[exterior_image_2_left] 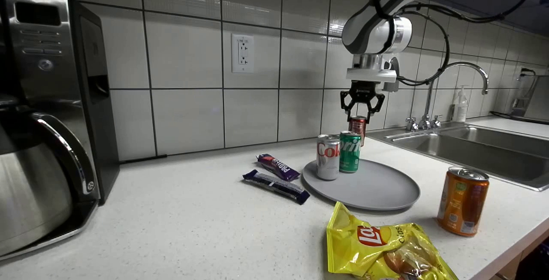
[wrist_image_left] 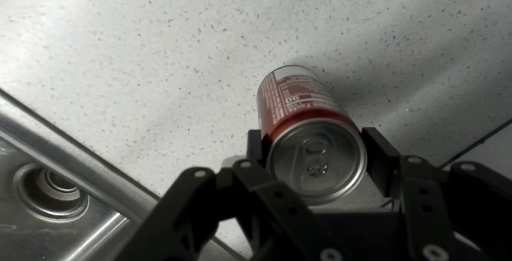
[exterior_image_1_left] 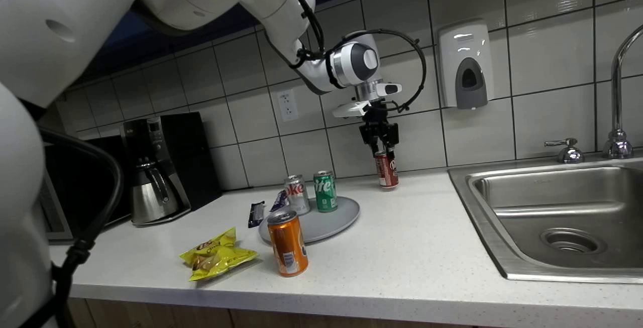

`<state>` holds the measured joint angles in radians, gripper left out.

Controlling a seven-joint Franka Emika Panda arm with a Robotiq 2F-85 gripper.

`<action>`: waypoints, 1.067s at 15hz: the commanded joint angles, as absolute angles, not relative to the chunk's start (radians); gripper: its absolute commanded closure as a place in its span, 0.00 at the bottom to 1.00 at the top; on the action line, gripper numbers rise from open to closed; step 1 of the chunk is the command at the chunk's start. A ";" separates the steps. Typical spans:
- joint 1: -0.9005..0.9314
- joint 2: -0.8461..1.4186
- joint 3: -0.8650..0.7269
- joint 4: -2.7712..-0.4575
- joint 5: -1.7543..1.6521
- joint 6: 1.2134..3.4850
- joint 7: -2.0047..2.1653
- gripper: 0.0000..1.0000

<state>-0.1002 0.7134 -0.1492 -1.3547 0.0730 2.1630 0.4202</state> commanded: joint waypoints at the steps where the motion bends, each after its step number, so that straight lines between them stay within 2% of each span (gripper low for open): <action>1: -0.074 0.617 -0.165 -1.460 0.041 2.165 0.410 0.62; 16: -0.032 0.358 -0.161 -1.807 0.002 2.238 0.419 0.62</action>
